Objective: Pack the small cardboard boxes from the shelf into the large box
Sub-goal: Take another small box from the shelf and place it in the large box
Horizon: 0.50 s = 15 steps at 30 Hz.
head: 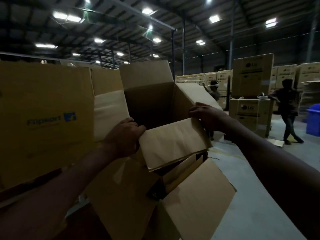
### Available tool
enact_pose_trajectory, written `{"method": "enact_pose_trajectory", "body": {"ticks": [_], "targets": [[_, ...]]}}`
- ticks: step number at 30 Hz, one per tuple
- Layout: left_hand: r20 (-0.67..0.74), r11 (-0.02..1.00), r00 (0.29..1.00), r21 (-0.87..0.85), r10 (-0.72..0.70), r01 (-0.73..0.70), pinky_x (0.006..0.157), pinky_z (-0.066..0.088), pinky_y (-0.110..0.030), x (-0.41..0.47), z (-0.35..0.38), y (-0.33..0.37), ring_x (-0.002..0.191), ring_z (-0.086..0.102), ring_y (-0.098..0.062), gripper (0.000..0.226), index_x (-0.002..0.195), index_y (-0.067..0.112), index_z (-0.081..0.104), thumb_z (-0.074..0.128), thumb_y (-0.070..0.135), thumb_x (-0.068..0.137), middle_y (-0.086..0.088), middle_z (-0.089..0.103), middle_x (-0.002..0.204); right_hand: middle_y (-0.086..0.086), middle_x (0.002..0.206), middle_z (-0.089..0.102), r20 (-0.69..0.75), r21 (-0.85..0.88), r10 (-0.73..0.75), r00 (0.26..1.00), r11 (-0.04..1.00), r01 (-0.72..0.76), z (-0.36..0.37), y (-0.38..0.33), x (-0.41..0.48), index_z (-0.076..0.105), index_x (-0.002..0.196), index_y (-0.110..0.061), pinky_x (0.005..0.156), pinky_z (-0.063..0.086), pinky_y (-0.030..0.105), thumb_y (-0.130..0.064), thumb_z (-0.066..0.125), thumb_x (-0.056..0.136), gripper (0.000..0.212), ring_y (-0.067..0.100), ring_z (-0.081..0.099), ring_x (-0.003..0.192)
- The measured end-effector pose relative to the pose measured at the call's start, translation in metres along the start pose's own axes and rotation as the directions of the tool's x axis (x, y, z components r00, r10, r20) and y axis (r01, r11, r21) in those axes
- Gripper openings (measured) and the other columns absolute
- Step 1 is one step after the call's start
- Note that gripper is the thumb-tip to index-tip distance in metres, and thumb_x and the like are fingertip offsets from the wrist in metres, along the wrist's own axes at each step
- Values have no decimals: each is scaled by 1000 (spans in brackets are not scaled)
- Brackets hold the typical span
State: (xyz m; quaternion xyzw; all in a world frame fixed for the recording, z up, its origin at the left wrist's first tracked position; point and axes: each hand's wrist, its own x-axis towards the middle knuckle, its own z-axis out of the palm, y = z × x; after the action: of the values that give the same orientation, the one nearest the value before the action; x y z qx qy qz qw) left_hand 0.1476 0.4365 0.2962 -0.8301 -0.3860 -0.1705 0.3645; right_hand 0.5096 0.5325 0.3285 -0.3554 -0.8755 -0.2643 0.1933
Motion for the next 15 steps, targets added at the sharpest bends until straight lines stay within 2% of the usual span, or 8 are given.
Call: {"method": "enact_pose_trajectory", "body": {"ticks": [4,6,9,12,15], "targets": [[50,997,996,-27,-69,70,90,42,-37,11,17,4,71,59,-29,19,86,14,63,69,23,70,-8,64,75,6,130,59,5,32,-35,999,999,35,43,21,13,64,122,-22,100,48,45,-15,74,82,42,25,46,127],[40,992,992,-22,-124,125,93,40,-37,17,20,6,73,60,-30,20,89,13,65,66,21,71,-9,65,76,5,132,58,5,82,-54,999,995,54,54,34,23,62,124,-23,102,46,43,-16,72,83,43,24,44,129],[17,985,985,-7,-172,172,86,34,-32,34,19,14,72,60,-32,25,92,12,68,59,21,70,-10,66,76,8,128,60,-46,121,-99,994,987,104,53,62,35,65,121,-16,100,47,41,-10,73,81,42,26,50,123],[48,973,972,21,-230,229,85,34,-32,51,20,27,75,59,-31,29,96,12,68,60,22,70,-10,66,78,10,125,62,-50,147,-115,992,982,121,50,83,45,67,118,-13,97,49,46,-3,69,82,38,27,54,117],[117,958,951,24,-285,285,85,38,-32,48,32,38,79,59,-28,25,100,14,68,65,22,76,-7,67,83,5,126,62,-6,154,-135,991,979,134,60,85,47,66,119,-20,97,49,46,-5,66,85,36,23,53,119]]}}
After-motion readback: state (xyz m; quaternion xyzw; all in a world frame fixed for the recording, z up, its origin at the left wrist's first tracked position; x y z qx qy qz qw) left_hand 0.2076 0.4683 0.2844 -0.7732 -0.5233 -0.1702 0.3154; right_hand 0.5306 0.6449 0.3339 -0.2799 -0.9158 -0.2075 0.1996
